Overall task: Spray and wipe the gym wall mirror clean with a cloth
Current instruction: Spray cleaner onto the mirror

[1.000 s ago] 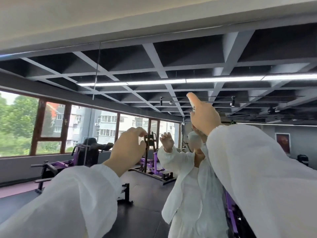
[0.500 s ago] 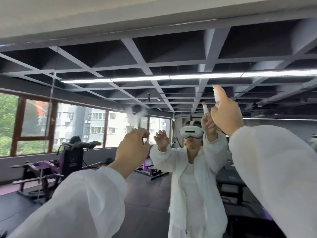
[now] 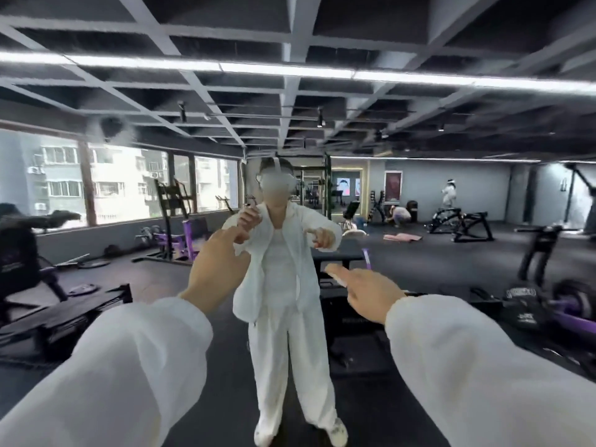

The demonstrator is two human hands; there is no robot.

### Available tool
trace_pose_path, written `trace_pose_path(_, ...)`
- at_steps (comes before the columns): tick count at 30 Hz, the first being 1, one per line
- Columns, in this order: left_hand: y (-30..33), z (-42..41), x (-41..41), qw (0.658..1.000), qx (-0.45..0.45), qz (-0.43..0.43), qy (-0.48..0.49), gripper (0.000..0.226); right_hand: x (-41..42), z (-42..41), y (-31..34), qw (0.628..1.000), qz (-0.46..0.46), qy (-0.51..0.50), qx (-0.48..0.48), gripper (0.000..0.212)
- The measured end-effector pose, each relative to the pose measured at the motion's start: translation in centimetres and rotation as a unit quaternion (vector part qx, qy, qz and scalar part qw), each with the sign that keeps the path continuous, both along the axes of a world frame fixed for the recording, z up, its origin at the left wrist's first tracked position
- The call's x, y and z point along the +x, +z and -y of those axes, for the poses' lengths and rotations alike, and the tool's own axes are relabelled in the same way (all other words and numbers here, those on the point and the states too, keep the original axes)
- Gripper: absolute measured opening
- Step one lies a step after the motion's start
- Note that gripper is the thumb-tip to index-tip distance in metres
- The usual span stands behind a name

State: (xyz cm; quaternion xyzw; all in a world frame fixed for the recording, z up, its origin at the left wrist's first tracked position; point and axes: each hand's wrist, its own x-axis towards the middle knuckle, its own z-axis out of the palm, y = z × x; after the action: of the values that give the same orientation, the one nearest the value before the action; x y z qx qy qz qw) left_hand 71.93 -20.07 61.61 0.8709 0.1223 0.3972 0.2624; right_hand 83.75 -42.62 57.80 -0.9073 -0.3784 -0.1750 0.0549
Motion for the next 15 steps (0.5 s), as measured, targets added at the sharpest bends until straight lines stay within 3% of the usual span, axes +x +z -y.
trace_pose_path(3, -1.1, 4.4, 0.8, 1.000, 0.011, -0.014, 0.000, 0.032, 0.7, 3.3, -2.2, 0.999, -0.031, -0.006, 0.026, 0.050)
trace_pose_path(7, -1.1, 11.1, 2.6, 1.000, 0.018, -0.018, 0.005, 0.034, 4.1, 9.9, -1.1, 0.992, 0.000, -0.029, 0.122, 0.060)
trace_pose_path(12, 0.2, 20.3, 6.4, 1.000, 0.014, 0.023, -0.001, 0.036, 8.3, 20.8, 8.1, 0.957, 0.147, -0.005, 0.249, 0.060)
trace_pose_path(15, 0.8, 25.0, 9.1, 0.999, 0.006, 0.041, -0.009, 0.034, 9.9, 26.8, 15.0, 0.920, 0.188, -0.022, 0.342, 0.063)
